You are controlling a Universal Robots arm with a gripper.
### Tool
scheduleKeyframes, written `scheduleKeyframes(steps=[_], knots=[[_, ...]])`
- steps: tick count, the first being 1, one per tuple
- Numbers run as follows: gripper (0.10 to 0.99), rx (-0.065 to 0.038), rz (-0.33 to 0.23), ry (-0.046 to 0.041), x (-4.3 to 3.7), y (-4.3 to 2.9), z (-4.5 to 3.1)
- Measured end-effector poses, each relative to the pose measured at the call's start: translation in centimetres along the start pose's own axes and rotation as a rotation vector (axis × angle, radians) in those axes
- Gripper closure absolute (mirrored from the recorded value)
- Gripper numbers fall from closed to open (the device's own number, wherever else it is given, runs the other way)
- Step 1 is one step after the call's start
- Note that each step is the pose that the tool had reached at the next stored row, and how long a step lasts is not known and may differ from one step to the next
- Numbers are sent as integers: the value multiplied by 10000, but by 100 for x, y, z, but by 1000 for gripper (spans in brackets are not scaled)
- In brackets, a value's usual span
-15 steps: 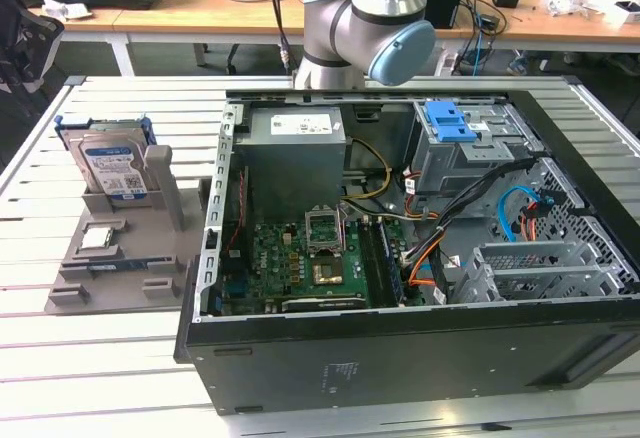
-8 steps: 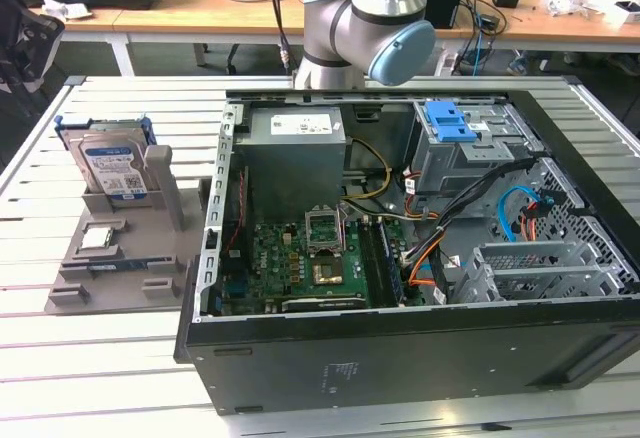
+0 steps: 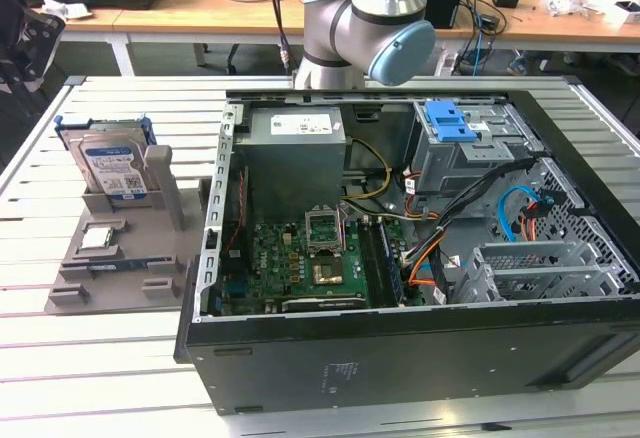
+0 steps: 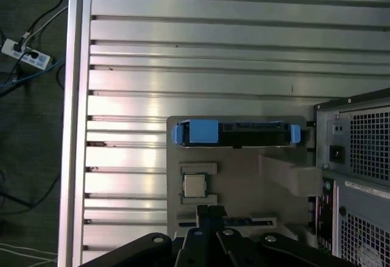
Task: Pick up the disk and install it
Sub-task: 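Pick up the disk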
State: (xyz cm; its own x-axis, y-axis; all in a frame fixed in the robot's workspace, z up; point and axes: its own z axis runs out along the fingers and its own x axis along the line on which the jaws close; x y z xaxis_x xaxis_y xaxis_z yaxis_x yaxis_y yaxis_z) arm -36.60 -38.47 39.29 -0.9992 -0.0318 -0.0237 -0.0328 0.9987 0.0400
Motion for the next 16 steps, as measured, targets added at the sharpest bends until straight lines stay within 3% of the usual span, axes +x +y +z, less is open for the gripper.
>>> scheduleKeyframes(steps=[16], knots=[[984, -32, -1361, 55, 0, 0, 0]])
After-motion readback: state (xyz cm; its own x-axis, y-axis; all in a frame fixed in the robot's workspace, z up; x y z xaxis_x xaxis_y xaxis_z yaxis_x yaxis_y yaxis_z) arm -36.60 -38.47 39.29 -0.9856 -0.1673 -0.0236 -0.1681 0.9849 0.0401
